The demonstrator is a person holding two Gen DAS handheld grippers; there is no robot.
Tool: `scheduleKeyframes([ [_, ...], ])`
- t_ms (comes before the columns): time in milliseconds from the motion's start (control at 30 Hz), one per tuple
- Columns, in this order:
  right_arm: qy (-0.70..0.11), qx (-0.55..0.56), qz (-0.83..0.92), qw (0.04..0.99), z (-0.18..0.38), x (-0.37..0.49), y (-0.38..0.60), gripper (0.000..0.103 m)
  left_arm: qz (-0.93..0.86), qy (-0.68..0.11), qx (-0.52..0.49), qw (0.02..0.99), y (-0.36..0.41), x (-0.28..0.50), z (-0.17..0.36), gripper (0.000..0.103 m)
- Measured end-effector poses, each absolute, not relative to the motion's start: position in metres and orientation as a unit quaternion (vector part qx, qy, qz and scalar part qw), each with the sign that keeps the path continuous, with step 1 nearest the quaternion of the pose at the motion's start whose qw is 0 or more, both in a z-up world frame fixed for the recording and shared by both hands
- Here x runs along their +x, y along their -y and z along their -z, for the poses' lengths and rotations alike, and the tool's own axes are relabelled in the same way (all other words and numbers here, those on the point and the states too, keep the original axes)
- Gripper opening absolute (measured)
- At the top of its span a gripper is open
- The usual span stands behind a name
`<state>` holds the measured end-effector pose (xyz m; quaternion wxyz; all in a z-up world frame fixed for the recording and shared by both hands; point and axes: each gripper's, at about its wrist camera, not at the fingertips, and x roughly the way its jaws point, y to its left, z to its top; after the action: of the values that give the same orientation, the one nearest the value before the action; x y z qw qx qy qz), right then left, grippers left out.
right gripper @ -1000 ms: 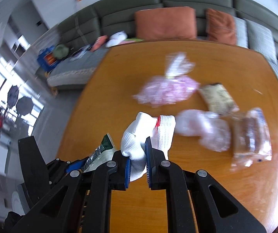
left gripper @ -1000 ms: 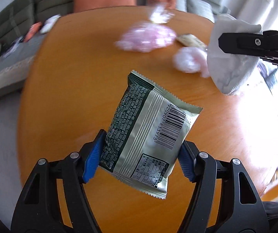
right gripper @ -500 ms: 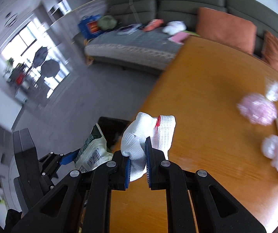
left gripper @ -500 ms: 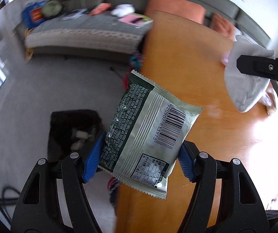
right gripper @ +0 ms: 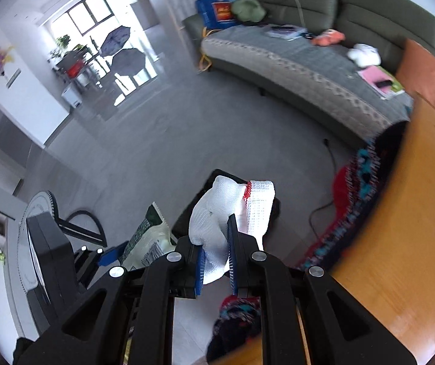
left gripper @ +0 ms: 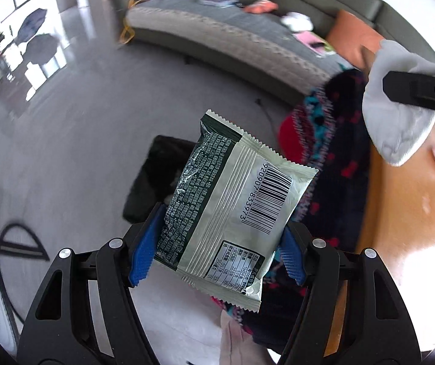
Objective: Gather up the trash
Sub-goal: 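Carry the cloth and snack packet to the bin and release both, then move both open tools back over the table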
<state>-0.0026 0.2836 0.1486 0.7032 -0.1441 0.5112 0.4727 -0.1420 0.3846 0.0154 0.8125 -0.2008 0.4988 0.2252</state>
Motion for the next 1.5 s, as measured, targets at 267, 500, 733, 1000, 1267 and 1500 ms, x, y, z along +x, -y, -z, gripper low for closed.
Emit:
scheduleKeyframes([
  [267,-0.513,-0.163,-0.48,0.693,-0.136,0.006,-0.355,0.047,-0.294,-0.483,-0.233,0.791,-0.45,-0.149,-0.015,0.097],
  [500,-0.515,-0.158,-0.491,0.685,-0.136,0.008,-0.361,0.049,-0.313,-0.475,-0.236,0.788,-0.465,-0.148,-0.019,0.097],
  [733,-0.512,-0.151,-0.496,0.684,-0.139,0.014,-0.364,0.049,-0.315,-0.479,-0.235,0.785,-0.466,-0.147,-0.017,0.097],
  [1000,-0.512,-0.148,-0.494,0.687,-0.141,0.014,-0.355,0.049,-0.315,-0.478,-0.236,0.785,-0.466,-0.15,-0.021,0.097],
  [1267,-0.512,-0.126,-0.479,0.702,-0.155,0.025,-0.318,0.049,-0.303,-0.472,-0.234,0.795,-0.452,-0.143,-0.035,0.097],
  [1500,-0.51,-0.105,-0.444,0.729,-0.167,0.039,-0.255,0.055,-0.273,-0.467,-0.188,0.82,-0.407,-0.118,-0.057,0.097],
])
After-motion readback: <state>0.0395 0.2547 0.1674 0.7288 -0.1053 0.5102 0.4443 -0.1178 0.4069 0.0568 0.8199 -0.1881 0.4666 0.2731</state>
